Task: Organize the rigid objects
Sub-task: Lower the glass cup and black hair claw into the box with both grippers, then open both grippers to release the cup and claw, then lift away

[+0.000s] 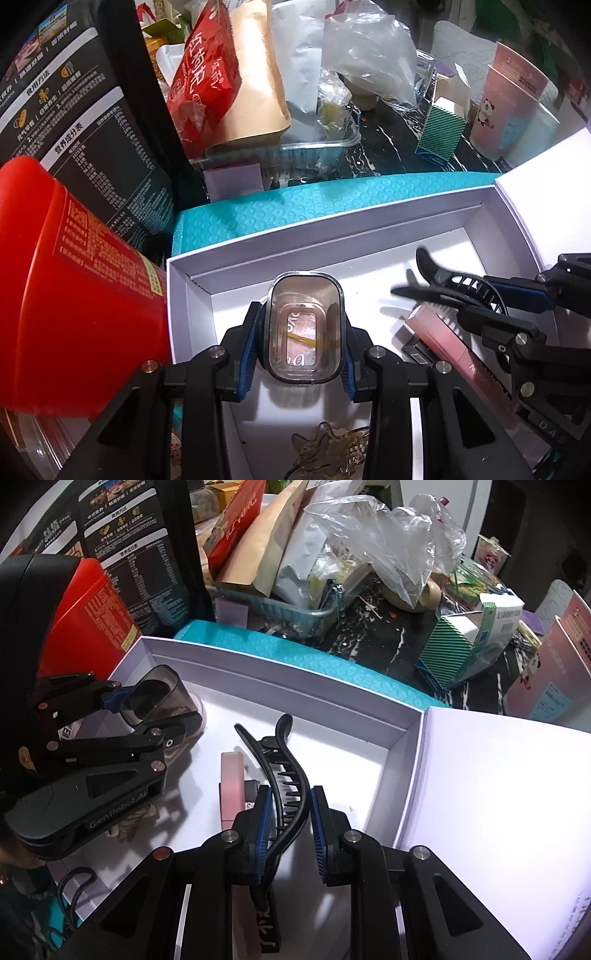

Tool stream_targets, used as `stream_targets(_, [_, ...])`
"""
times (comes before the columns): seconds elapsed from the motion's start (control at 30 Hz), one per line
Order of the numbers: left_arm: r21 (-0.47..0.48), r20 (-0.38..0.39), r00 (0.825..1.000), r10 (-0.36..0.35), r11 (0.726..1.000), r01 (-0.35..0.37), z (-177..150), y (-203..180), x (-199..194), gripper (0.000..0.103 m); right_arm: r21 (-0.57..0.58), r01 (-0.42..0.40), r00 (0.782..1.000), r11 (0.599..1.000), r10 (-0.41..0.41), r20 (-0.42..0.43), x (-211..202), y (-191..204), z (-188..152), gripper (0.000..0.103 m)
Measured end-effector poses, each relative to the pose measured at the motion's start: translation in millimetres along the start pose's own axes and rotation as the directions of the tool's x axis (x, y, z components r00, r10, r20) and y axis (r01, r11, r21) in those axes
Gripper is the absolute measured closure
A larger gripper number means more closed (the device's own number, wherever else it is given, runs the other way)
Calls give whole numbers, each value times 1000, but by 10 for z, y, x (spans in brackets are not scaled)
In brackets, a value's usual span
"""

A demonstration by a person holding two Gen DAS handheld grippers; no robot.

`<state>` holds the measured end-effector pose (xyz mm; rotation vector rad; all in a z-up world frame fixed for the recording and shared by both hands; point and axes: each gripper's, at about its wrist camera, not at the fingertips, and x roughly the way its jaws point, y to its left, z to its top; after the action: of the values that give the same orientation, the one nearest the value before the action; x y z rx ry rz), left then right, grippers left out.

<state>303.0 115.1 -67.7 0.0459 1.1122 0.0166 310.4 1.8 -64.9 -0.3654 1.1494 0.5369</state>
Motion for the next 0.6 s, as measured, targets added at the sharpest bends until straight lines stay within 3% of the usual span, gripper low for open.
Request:
stream_targets(0.17, [-22, -7, 1000, -9, 1000, 9, 2, 38, -17, 65, 9, 5, 1000, 1000, -5, 8, -101, -2, -37, 63])
stream_targets(0.33, [-28, -1, 1000, -6, 1000, 5, -20, 26, -68, 53, 4, 19, 1000, 1000, -19, 21, -219, 12, -74, 63])
stream_targets(0.6, [-28, 30, 1000, 9, 1000, -8, -20, 0, -263, 52, 16, 36, 998, 999, -37, 49, -402, -11, -122, 59])
